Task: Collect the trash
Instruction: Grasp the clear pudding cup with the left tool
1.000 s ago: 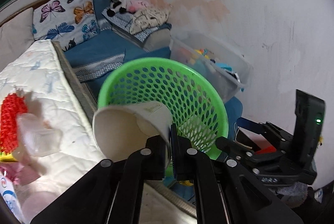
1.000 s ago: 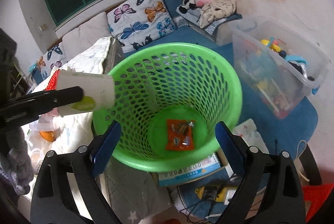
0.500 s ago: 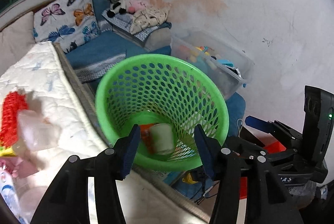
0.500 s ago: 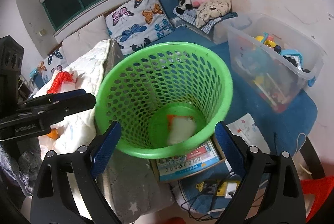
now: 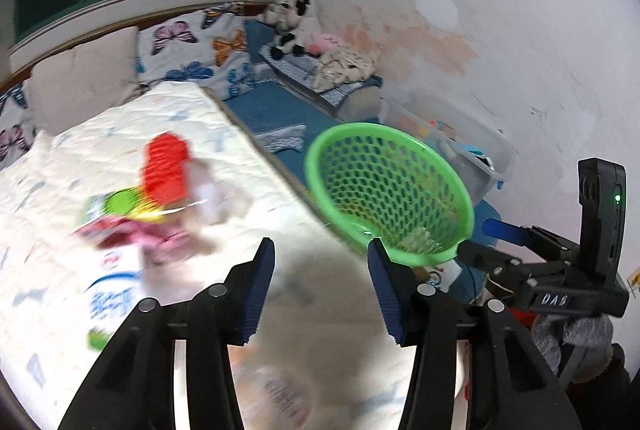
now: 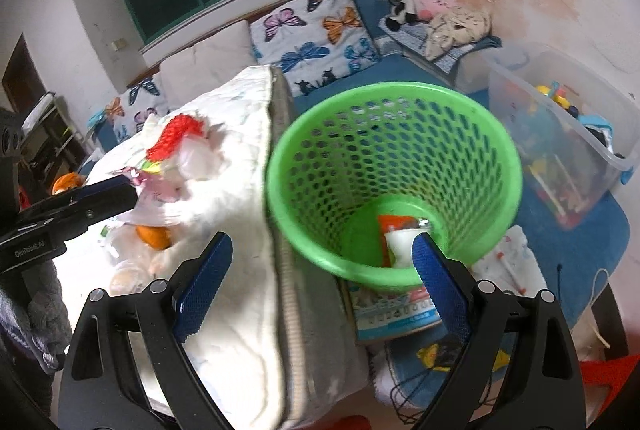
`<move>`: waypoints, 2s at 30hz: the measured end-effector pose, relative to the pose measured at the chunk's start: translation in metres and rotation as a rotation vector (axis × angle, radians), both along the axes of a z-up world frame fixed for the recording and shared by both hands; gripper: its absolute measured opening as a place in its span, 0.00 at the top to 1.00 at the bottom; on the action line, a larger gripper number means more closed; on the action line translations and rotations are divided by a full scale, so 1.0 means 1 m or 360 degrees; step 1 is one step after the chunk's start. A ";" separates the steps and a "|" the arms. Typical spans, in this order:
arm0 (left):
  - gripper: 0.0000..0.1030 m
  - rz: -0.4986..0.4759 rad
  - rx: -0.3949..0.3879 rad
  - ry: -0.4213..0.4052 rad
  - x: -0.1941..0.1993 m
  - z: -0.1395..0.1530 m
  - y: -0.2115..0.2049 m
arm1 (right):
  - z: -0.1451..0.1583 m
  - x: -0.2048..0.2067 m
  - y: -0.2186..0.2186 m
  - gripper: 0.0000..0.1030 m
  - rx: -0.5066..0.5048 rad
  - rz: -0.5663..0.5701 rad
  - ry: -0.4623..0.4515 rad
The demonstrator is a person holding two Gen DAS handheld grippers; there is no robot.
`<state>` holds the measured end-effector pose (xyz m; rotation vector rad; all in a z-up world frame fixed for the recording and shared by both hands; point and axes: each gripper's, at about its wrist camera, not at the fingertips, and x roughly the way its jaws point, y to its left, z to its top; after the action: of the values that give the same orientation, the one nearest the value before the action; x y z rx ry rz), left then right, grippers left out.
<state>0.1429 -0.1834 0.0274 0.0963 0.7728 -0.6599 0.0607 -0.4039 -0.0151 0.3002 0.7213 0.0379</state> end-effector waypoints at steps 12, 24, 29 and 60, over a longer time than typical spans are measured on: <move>0.70 0.0120 -0.0069 0.0184 -0.006 -0.036 0.067 | 0.001 -0.006 0.051 0.12 0.0009 0.0191 -0.0001; 0.70 0.0182 -0.0133 0.0172 -0.015 -0.039 0.084 | -0.008 -0.012 0.078 0.12 -0.0009 0.0285 0.0038; 0.70 0.0218 -0.0172 0.0125 -0.017 -0.033 0.094 | -0.010 -0.011 0.082 0.12 -0.0002 0.0308 0.0042; 0.90 0.0203 -0.0328 0.0239 -0.014 -0.032 0.126 | -0.029 0.011 0.166 0.12 -0.0049 0.0677 0.0108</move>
<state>0.1292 -0.0571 -0.0045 -0.1911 0.8433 -0.6262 0.0713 -0.2375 -0.0444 0.1148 0.8423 0.4211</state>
